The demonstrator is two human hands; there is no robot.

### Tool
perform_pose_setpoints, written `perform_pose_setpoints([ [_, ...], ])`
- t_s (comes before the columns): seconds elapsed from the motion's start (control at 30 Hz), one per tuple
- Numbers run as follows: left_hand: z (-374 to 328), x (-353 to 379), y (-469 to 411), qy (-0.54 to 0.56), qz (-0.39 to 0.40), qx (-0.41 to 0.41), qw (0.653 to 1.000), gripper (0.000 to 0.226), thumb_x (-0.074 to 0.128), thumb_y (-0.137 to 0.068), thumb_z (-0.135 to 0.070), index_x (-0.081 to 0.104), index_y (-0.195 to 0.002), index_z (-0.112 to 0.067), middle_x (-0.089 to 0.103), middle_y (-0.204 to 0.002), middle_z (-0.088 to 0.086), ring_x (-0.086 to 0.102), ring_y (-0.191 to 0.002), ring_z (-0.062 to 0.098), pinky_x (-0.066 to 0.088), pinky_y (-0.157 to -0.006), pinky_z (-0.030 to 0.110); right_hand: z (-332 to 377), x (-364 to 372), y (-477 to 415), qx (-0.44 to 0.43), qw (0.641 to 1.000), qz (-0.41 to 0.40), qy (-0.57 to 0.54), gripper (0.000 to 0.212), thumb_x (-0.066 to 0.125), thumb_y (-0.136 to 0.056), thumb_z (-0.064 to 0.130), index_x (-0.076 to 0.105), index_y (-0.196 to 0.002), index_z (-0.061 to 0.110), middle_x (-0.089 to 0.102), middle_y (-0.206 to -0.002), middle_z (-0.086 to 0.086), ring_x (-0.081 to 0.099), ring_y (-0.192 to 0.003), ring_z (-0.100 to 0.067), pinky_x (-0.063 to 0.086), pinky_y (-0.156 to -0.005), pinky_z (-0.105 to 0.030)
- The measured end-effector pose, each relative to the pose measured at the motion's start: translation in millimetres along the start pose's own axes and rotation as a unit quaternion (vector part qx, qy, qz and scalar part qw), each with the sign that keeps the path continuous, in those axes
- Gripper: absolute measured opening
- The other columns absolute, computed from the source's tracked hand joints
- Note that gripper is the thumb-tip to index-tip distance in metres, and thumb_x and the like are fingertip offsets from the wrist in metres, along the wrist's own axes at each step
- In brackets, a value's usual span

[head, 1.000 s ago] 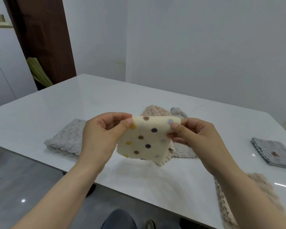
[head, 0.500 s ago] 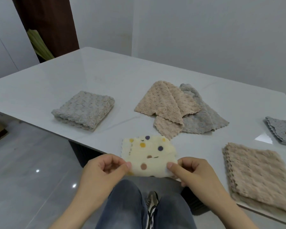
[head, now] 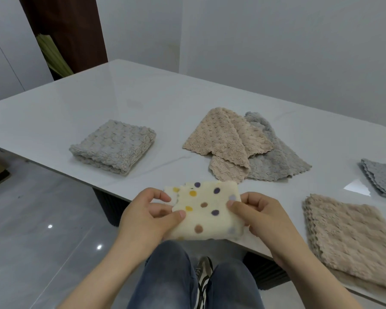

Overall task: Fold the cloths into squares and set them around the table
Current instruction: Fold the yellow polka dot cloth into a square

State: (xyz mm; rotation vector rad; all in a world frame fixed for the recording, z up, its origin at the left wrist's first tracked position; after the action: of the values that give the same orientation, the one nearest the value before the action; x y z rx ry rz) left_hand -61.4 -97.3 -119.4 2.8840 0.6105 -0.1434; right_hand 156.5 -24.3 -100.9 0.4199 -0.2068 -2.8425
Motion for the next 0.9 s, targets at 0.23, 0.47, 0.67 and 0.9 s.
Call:
perform_pose_setpoints([
  [0.23, -78, -2, -11, 0.029, -0.059, 0.159, 0.985, 0.025, 0.079, -0.071, -0.016, 0.058, -0.084, -0.018, 0.068, -0.062, -0.008, 0.053, -0.056, 0.002, 0.044, -0.059, 0.013, 58, -13, -1, -0.121, 0.987, -0.028, -0.099, 0.015, 0.056, -0.094, 0.02, 0.063, -0.101, 0.008, 0.074, -0.085, -0.016, 0.072, -0.077, -0.023, 0.058, -0.073, -0.035],
  [0.47, -118, 3, -18, 0.084, -0.024, 0.184, 0.979, 0.026, 0.077, -0.072, -0.016, 0.059, -0.091, -0.017, 0.071, -0.069, -0.002, 0.065, -0.073, 0.014, 0.052, -0.072, 0.024, 95, -23, -9, -0.173, 0.979, -0.038, -0.099, 0.017, 0.048, -0.098, 0.022, 0.057, -0.107, 0.01, 0.075, -0.086, -0.007, 0.071, -0.076, -0.018, 0.058, -0.068, -0.035],
  [0.67, -134, 4, -26, 0.185, 0.016, 0.166, 0.968, 0.038, 0.077, -0.059, -0.025, 0.056, -0.089, -0.018, 0.073, -0.076, 0.003, 0.068, -0.076, 0.019, 0.053, -0.081, 0.039, 129, -26, -13, -0.216, 0.967, 0.002, -0.133, 0.021, 0.043, -0.1, 0.017, 0.056, -0.113, 0.007, 0.073, -0.093, -0.001, 0.07, -0.083, -0.015, 0.057, -0.071, -0.027],
  [0.9, -184, -16, -39, 0.084, -0.062, 0.282, 0.954, 0.031, 0.081, -0.069, -0.017, 0.054, -0.084, -0.022, 0.067, -0.072, -0.003, 0.062, -0.072, 0.012, 0.053, -0.075, 0.03, 144, -36, -35, -0.214, 0.973, -0.004, -0.082, 0.01, 0.058, -0.092, 0.005, 0.065, -0.099, 0.007, 0.069, -0.081, -0.003, 0.062, -0.071, -0.012, 0.049, -0.061, -0.024],
])
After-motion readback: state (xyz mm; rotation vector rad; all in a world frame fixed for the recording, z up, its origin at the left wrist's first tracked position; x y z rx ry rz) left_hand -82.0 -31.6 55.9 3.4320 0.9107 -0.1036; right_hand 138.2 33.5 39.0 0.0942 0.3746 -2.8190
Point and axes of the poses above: each hand's wrist, its own y-axis away from the middle knuckle, its own x-axis out of the palm, z = x × y, the point moved 9 cm from there along -y, towards the middle knuckle
